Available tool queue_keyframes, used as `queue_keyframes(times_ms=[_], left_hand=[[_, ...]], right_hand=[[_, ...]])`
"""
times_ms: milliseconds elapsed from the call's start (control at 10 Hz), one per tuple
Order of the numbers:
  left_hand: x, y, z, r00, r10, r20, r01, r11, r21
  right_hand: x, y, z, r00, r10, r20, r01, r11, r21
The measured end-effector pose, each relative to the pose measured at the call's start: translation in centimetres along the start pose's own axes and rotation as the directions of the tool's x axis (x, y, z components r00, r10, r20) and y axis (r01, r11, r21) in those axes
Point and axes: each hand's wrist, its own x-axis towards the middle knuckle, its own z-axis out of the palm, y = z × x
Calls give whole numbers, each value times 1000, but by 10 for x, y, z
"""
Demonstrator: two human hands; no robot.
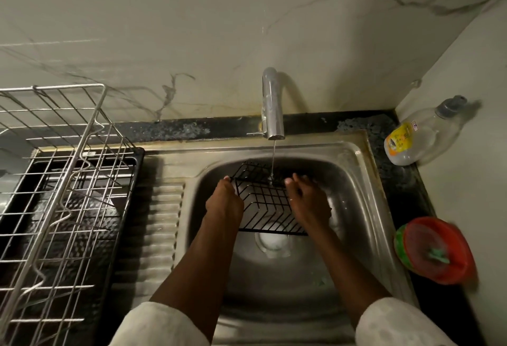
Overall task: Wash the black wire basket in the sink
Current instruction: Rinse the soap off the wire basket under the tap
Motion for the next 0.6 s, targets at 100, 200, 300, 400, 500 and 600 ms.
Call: queue_keyframes(times_ms=[100,200,300,400,500,600], left_hand=[[-9,3,0,1000,-23,-10,24,995,98],[-15,18,-1,996,-40,-75,59,959,276],[-22,22,-6,989,-127,-81,144,955,258],[-45,25,2,988,-153,-28,156,975,157],[-52,19,5,996,-85,-1,84,985,153],[-59,14,10,999,-37,19,34,989,145]], right_hand=[[-2,-34,10,994,-90,63,94,993,-68],[5,-66,12,992,-117,56,120,991,-58],[15,-67,-5,1000,-26,4,26,999,35],[34,-79,-28,995,101,4,-101,995,15],[36,-100,-27,993,-24,120,31,998,-54],[11,-114,-12,929,-357,97,363,930,-55]])
